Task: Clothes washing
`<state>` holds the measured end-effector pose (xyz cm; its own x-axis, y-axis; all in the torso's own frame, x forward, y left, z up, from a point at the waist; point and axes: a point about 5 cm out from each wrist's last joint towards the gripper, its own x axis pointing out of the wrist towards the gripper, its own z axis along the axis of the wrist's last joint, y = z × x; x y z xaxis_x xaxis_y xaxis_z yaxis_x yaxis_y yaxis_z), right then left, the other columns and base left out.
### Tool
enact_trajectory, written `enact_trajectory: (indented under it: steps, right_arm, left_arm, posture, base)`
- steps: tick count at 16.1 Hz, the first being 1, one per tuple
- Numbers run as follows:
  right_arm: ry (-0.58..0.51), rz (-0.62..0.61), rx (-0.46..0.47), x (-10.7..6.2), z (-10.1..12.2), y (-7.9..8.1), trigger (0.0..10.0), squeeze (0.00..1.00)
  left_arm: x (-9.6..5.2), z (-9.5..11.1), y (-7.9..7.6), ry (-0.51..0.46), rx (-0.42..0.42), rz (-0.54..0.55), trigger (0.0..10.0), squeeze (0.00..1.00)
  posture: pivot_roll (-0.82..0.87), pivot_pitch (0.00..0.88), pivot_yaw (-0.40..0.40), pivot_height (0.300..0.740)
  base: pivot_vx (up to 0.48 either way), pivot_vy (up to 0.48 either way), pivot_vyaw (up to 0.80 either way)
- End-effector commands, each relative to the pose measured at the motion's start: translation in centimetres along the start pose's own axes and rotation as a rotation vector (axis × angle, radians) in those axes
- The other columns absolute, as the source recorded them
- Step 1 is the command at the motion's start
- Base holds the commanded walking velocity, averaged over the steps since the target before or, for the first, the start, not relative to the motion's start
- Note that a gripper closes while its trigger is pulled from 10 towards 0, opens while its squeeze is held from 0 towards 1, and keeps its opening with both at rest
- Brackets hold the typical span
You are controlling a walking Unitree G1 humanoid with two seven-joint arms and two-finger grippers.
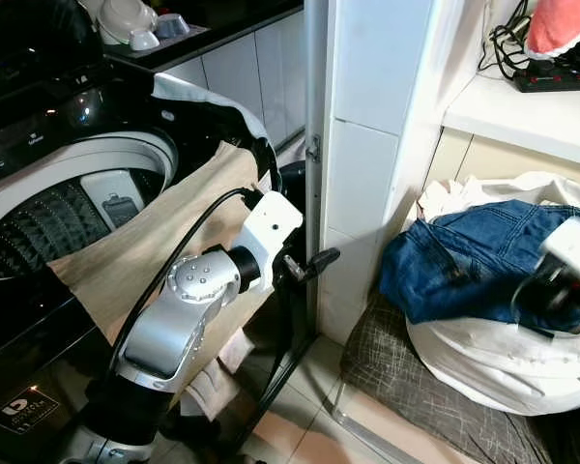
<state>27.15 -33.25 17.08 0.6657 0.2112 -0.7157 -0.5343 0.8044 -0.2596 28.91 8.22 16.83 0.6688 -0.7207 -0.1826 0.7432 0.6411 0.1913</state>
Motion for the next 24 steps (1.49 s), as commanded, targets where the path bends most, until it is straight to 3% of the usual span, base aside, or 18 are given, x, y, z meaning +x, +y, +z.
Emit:
enact_trajectory:
  steps: [1, 3, 4, 5, 6, 8, 9, 11, 13, 15, 16, 19, 20, 21, 22, 24]
  right_arm:
    - [-0.152, -0.005, 0.022, -1.8, 3.2, -0.8, 0.0, 0.00]
    - [-0.369, 0.013, 0.050, -4.7, 7.5, -1.7, 0.0, 0.00]
    - [-0.409, 0.020, 0.052, -5.3, 8.3, -1.8, 0.0, 0.00]
    - [-0.504, 0.037, 0.057, -6.6, 10.1, -1.9, 0.0, 0.00]
    - [-0.583, 0.051, 0.062, -7.6, 11.5, -1.9, 0.0, 0.00]
    - [-0.796, 0.151, 0.085, -9.0, 14.5, -1.2, 0.0, 0.00]
    - [-0.830, 0.169, 0.096, -9.1, 15.0, -1.1, 0.0, 0.00]
    - [-0.922, 0.280, 0.090, -8.9, 18.1, 0.5, 0.0, 0.00]
    - [-0.958, 0.317, 0.091, -9.2, 19.1, 1.0, 0.0, 0.00]
    - [-1.001, 0.380, 0.083, -9.4, 20.9, 2.1, 0.0, 0.00]
    - [-1.008, 0.404, 0.082, -9.3, 21.2, 2.6, 0.0, 0.00]
    - [-1.001, 0.481, 0.071, -8.5, 21.8, 4.3, 0.0, 0.00]
    - [-1.004, 0.490, 0.071, -8.5, 21.9, 4.5, 0.0, 0.00]
    - [-1.006, 0.499, 0.072, -8.5, 22.0, 4.7, 0.0, 0.00]
    - [-1.012, 0.514, 0.070, -8.5, 22.2, 5.1, 0.0, 0.00]
    - [-1.026, 0.519, 0.078, -8.4, 22.6, 5.6, 0.0, 0.00]
  left_arm:
    - [0.2, 0.6, 0.7, -0.021, 0.023, 0.042, 10.0, 0.00]
    - [0.5, 1.8, 1.7, -0.091, 0.035, 0.125, 10.0, 0.00]
    - [0.5, 2.1, 1.8, -0.109, 0.043, 0.139, 10.0, 0.00]
    - [0.7, 3.1, 2.0, -0.180, -0.045, 0.147, 10.0, 1.00]
    - [0.7, 4.3, 2.1, -0.257, -0.086, 0.140, 10.0, 1.00]
    - [1.0, 6.9, 1.8, -0.417, -0.062, 0.108, 10.0, 1.00]
    - [1.1, 7.2, 1.8, -0.435, -0.066, 0.113, 10.0, 1.00]
    - [2.6, 7.8, 1.1, -0.443, -0.074, 0.081, 10.0, 1.00]
    - [2.9, 8.0, 1.1, -0.457, -0.082, 0.101, 10.0, 1.00]
    - [3.2, 8.8, 0.5, -0.544, -0.183, 0.035, 10.0, 1.00]
    - [3.2, 8.8, 0.3, -0.553, -0.193, 0.023, 10.0, 1.00]
    - [3.7, 8.6, -0.2, -0.515, -0.081, 0.021, 10.0, 1.00]
    - [3.9, 8.5, -0.5, -0.510, -0.073, -0.004, 10.0, 0.91]
    - [4.0, 8.4, -0.7, -0.505, -0.061, -0.018, 10.0, 0.57]
    - [4.1, 8.3, -1.2, -0.501, -0.072, -0.073, 10.0, 0.00]
    - [4.2, 7.7, -2.8, -0.474, -0.035, -0.194, 10.0, 0.00]
  posture:
    - [-0.07, 0.000, 0.084, 0.740]
    - [-0.08, 0.000, 0.082, 0.740]
    - [-0.08, 0.000, 0.082, 0.740]
    - [-0.08, 0.000, 0.079, 0.740]
    - [-0.09, 0.000, 0.078, 0.740]
    - [-0.09, 0.000, 0.076, 0.740]
    - [-0.10, 0.000, 0.072, 0.740]
    - [-0.11, 0.000, 0.070, 0.740]
    - [-0.11, 0.000, 0.063, 0.740]
    - [-0.11, 0.000, 0.050, 0.740]
    - [-0.11, 0.000, 0.050, 0.740]
    - [-0.10, 0.000, 0.043, 0.740]
    - [-0.10, 0.000, 0.043, 0.740]
    - [-0.10, 0.000, 0.045, 0.740]
    - [-0.10, 0.000, 0.050, 0.740]
    - [-0.10, 0.000, 0.055, 0.740]
  base:
    - [0.000, 0.000, 0.00]
    - [0.000, 0.000, 0.00]
    - [0.000, 0.000, 0.00]
    - [0.000, 0.000, 0.00]
    - [0.000, 0.000, 0.00]
    - [0.000, 0.000, 0.00]
    - [0.000, 0.000, 0.00]
    - [0.000, 0.000, 0.00]
    - [0.000, 0.000, 0.00]
    - [0.000, 0.000, 0.00]
    - [0.000, 0.000, 0.00]
    - [0.000, 0.000, 0.00]
    - [0.000, 0.000, 0.00]
    - [0.000, 0.000, 0.00]
    - [0.000, 0.000, 0.00]
    - [0.000, 0.000, 0.00]
